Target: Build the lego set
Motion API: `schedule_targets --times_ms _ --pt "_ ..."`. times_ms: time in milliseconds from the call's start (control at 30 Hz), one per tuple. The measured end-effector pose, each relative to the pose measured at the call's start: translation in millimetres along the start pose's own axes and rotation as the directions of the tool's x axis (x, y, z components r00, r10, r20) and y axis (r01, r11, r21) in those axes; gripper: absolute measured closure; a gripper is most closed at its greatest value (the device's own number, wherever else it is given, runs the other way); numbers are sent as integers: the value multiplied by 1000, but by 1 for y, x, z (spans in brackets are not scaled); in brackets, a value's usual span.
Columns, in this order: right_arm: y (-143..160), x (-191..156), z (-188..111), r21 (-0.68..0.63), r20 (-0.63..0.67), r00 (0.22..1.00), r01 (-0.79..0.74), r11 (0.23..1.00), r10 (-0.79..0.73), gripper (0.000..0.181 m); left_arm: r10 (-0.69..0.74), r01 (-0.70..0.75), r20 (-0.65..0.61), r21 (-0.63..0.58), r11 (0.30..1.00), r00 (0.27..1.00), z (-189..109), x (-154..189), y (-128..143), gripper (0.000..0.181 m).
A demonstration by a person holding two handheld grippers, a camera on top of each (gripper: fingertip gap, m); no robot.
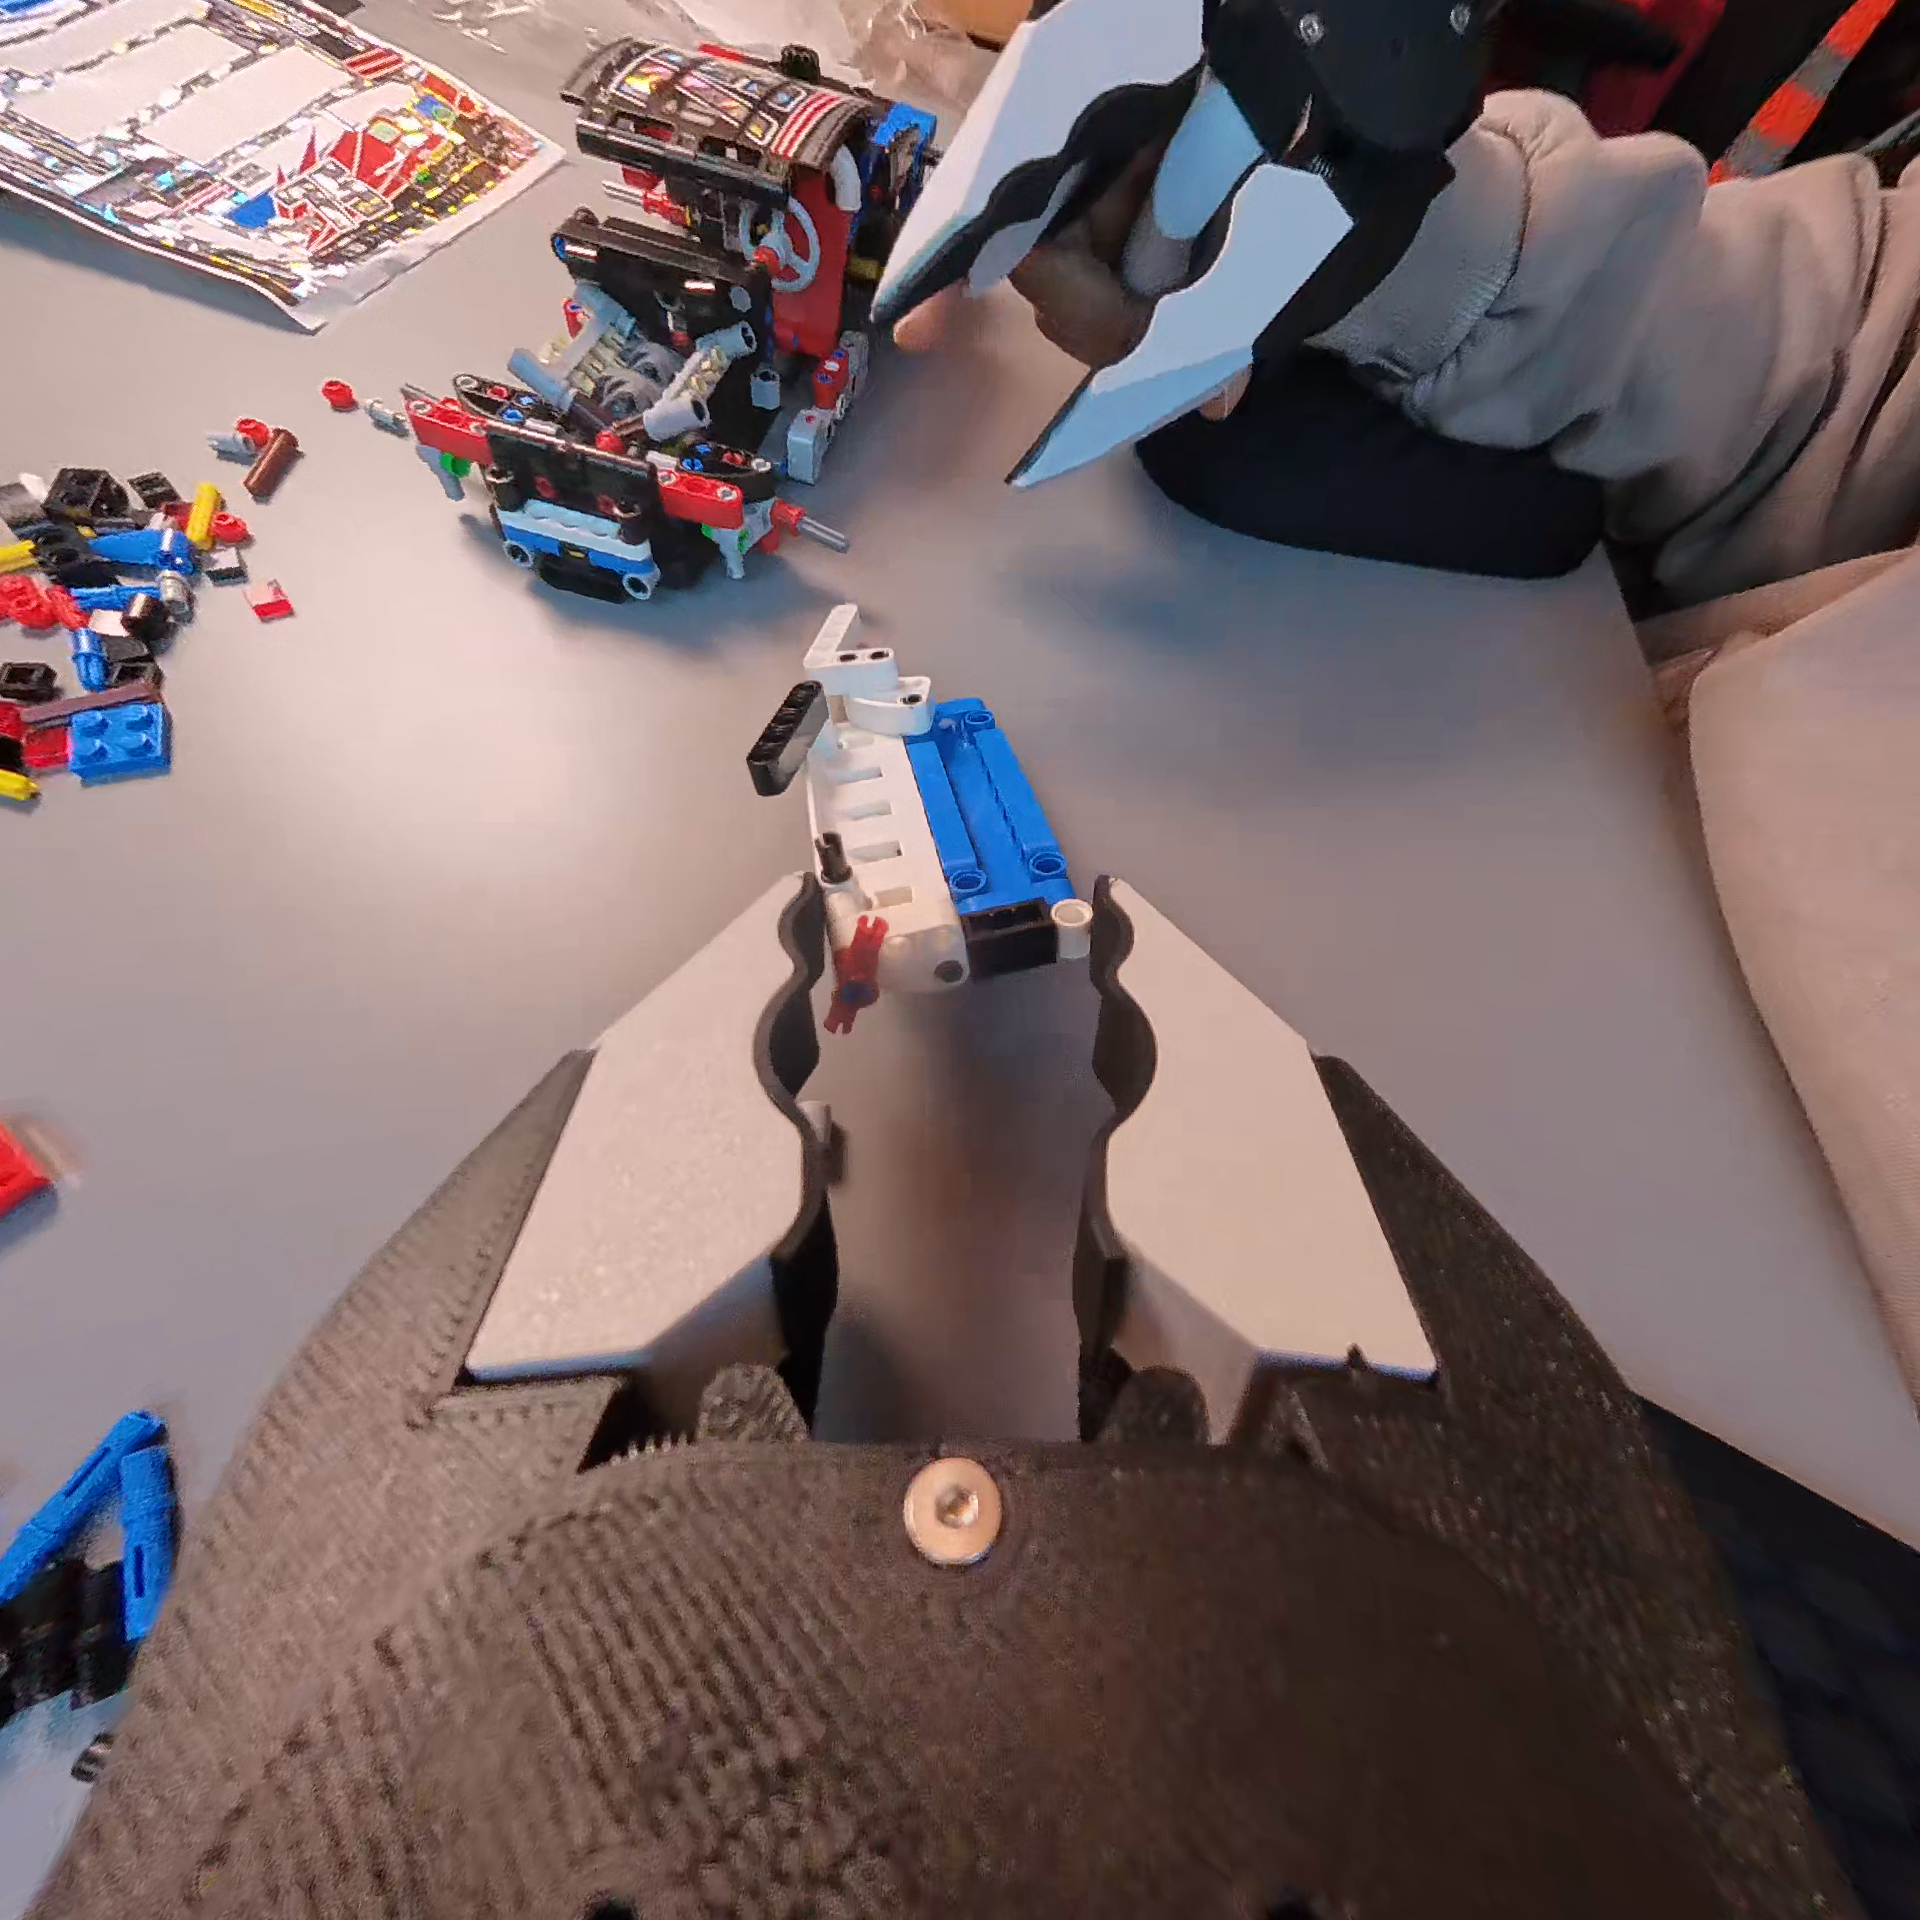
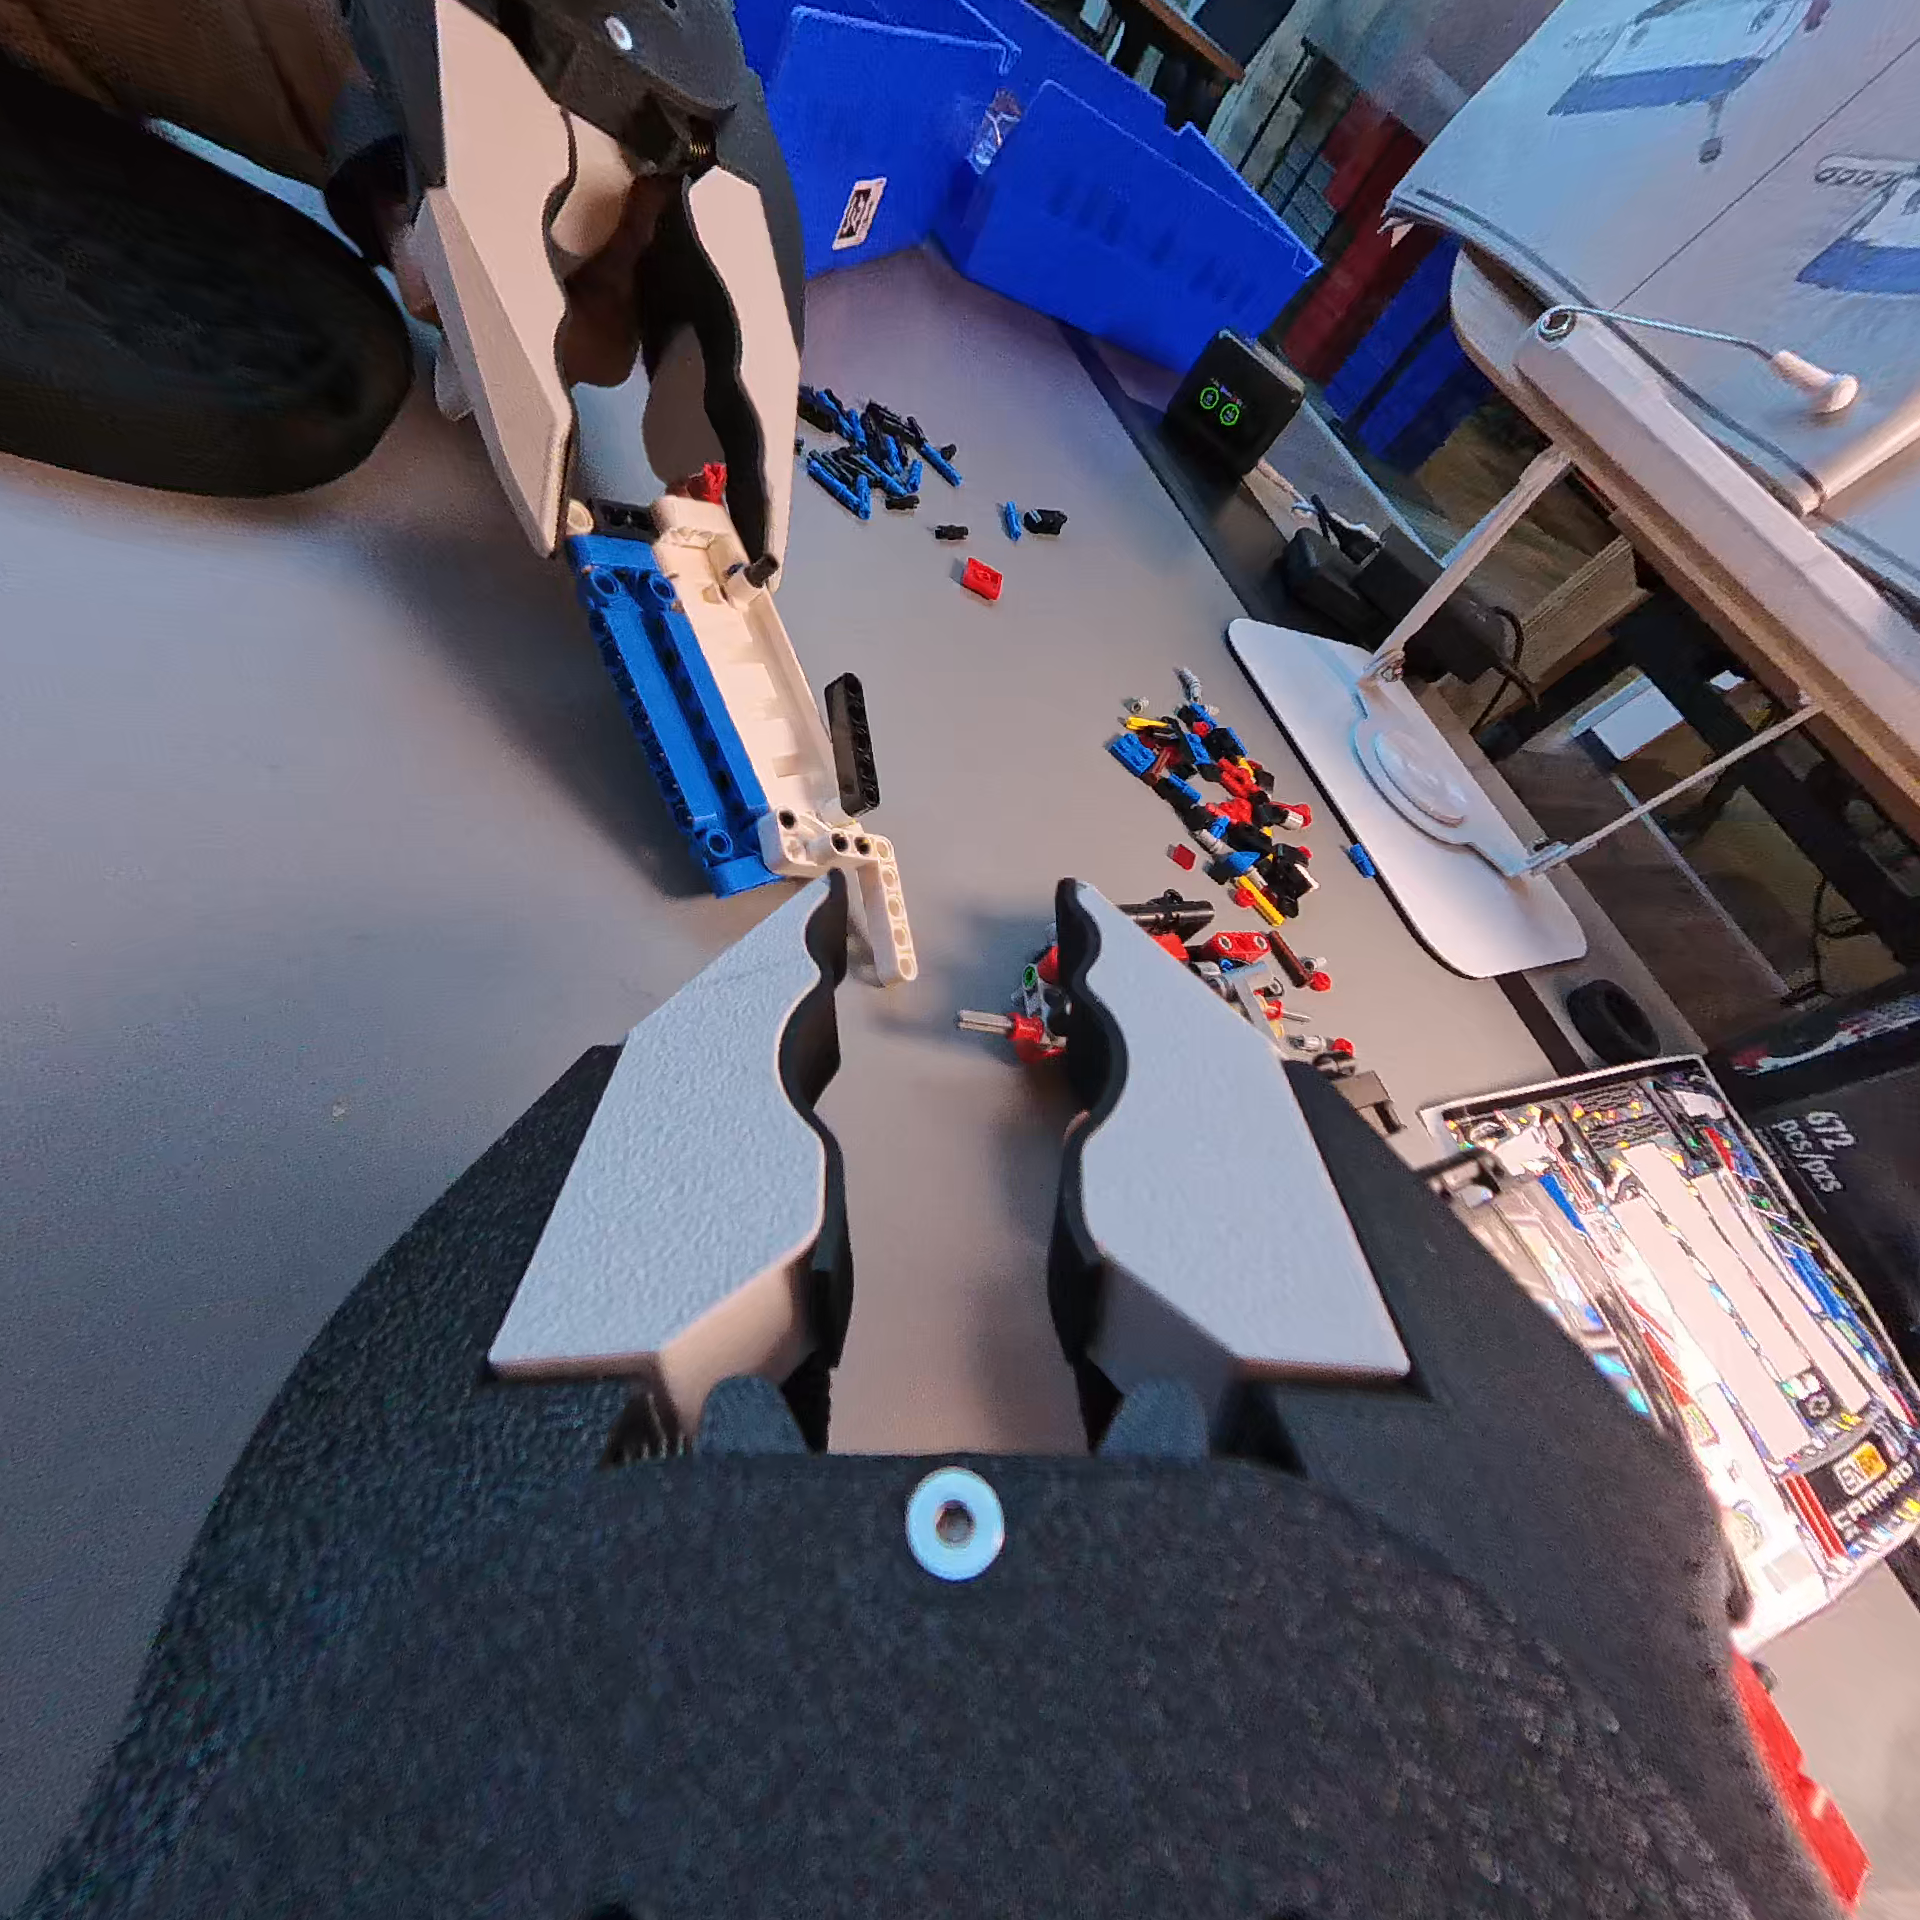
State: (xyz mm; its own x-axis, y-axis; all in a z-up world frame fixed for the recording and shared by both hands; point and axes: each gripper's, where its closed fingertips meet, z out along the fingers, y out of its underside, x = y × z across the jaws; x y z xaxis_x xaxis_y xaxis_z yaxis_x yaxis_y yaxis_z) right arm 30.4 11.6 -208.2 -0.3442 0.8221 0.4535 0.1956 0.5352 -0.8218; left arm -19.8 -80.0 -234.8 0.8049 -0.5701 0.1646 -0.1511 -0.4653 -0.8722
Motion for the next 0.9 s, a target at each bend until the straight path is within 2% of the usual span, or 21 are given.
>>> schedule_targets --times_ms 33,300,433,500,600,667,767,833,900 --pt "2 -1 0 -8 3 1000 5 1000 -5 143 -16 17 -6 10 1000 1000 -1 0 -1 132" --pt "2 -26 11 -39 70 992 108 993 -105 140 -146 148 -53 52 988 988 -3 -1 -8 132" --pt "1 -41 23 -53 114 987 124 991 -117 143 -135 137 -59 47 989 989 -1 1 -8 132" --pt "-7 -38 28 -35 106 994 18 999 -14 146 -79 79 -32 29 996 996 1 1 -6 132" --pt "-18 -20 39 -41 96 969 -225 973 228 153 65 -65 14 -1 998 998 5 6 -4 132" --pt "-19 -18 50 -97 116 959 -249 964 259 153 121 -121 39 -18 993 992 8 8 -5 132" --pt "-10 -21 69 -201 120 969 -190 961 217 162 196 -194 67 -35 980 978 8 12 -5 132" --pt "-8 -30 76 -243 175 945 -232 942 278 174 218 -213 83 -60 975 972 8 11 -1 132" --pt "-7 -28 77 -251 177 931 -270 930 318 175 252 -245 93 -83 966 963 7 10 3 132"
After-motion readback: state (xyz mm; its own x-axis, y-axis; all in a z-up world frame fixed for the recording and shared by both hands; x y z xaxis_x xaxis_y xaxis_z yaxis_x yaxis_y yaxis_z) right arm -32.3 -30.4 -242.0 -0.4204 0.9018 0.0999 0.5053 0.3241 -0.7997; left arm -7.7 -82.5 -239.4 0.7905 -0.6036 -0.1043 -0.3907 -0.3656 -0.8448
